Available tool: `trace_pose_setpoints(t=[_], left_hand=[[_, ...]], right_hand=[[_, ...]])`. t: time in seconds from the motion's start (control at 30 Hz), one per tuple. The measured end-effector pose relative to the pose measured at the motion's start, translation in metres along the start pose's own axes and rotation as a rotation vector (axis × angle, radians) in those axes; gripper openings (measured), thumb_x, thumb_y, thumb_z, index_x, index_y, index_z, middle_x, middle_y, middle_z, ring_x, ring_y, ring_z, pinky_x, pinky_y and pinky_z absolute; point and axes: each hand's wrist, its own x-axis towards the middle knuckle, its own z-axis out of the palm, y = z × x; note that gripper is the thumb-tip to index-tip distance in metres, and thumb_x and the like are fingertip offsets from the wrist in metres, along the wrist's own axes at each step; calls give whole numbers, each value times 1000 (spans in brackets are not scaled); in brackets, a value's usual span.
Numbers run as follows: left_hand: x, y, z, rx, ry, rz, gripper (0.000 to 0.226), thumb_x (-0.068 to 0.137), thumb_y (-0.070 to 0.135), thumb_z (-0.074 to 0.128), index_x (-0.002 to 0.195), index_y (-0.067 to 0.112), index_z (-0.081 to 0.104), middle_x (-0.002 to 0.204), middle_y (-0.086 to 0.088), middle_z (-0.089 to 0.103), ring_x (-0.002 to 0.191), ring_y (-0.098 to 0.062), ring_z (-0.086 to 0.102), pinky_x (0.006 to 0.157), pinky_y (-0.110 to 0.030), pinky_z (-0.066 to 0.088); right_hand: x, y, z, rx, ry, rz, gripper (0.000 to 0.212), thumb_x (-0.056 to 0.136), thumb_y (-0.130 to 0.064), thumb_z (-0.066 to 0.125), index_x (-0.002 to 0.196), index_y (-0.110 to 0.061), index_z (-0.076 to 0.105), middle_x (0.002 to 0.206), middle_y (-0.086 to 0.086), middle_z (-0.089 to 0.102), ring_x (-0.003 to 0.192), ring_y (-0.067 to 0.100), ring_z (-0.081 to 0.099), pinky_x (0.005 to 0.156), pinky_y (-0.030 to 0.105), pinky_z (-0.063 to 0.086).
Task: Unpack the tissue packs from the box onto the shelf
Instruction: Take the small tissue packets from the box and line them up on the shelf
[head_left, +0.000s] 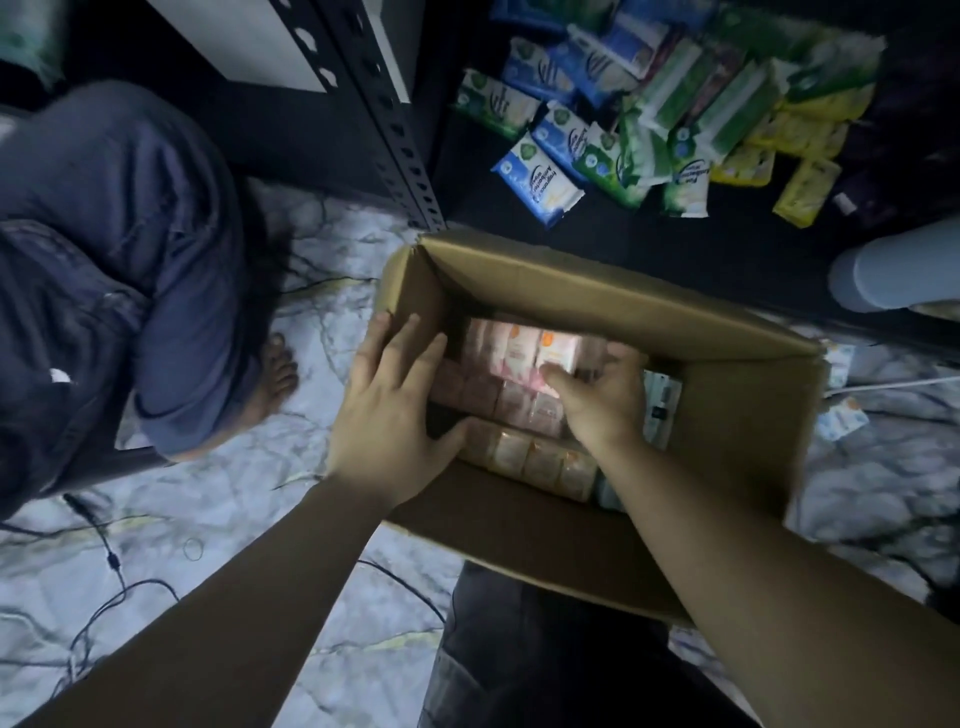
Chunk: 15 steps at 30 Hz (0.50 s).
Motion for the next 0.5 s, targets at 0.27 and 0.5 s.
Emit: trace_pose_setpoints(t=[0.27,0.5], left_hand=[[-22,39,-7,-10,-93,-29,76,86,50,70,149,13,50,159,-14,42,155,-34,23,125,-60,17],[-31,74,12,-207,-566,-187,75,83,44,66,152,24,44,153,-4,47,144,-27,36,117,-42,37]], right_hand=[[-79,-32,-130,-237,96,-247,84,58,-62,81,134,-36,56,118,-10,55,104,10,62,85,33,56],[-102,-22,-188,-281,-25,-301,82,65,-54,87,133,-41,45,113,-22,61,98,-3,63,76,25,56]])
